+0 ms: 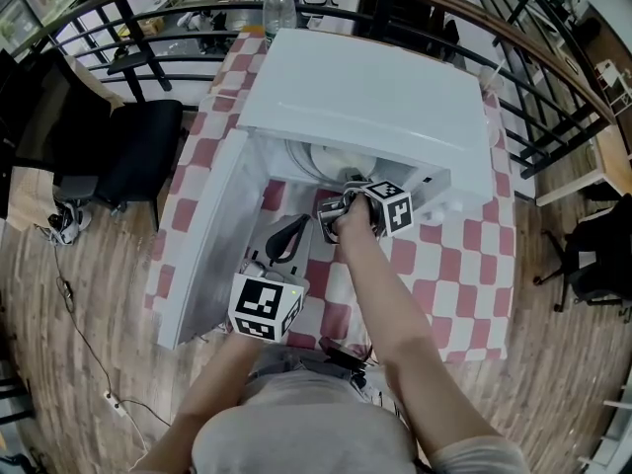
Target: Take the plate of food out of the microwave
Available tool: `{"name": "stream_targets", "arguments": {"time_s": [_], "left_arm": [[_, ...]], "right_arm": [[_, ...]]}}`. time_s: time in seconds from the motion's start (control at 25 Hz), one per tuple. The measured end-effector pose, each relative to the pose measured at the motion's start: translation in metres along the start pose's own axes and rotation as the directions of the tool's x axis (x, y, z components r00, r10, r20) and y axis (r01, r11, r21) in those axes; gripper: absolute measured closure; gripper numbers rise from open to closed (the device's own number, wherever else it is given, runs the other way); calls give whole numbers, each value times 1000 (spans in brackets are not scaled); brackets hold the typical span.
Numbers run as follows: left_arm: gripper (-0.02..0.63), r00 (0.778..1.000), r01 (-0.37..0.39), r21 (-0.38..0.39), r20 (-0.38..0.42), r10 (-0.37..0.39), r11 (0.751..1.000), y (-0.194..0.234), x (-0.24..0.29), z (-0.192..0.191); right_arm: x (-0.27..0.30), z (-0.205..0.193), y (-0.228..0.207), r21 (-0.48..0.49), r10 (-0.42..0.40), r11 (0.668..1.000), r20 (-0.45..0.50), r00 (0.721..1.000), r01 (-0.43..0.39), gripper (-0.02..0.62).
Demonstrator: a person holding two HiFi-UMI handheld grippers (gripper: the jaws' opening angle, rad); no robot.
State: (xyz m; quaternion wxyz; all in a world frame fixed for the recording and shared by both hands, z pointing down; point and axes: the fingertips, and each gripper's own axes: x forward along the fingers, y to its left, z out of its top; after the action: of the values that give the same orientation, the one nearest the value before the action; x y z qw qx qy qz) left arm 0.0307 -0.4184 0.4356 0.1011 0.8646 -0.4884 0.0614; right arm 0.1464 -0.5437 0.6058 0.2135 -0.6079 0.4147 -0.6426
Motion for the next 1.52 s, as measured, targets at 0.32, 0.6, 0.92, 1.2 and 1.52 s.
{"name": "stream_targets", "arguments": {"time_s": [0.32,0.6,0.92,1.2,1.52], "left_arm": [[606,1000,-6,-11,-4,6,1000,1,0,-4],[606,1000,-19,-35,5,19,999,9,-2,-1],[606,1000,-15,-51,12,15,999,10,-2,0],[606,1000,-9,-38,16,9,999,8,-4,1],[606,1000,-3,-39,16,4,999,6,-3,-1]], "right_arm": [[-5,0,-2,-18,12,1000,-35,999,-12,318],[-12,-3,-3,-14,22,1000,-67,998,-23,356],[-18,-4,-1,14,68,998,-86,994,-67,410],[-24,-6,4,-22,91,995,-61,994,-92,439],[-31,-7,11,-71,132,988,-61,989,-136,512]]}}
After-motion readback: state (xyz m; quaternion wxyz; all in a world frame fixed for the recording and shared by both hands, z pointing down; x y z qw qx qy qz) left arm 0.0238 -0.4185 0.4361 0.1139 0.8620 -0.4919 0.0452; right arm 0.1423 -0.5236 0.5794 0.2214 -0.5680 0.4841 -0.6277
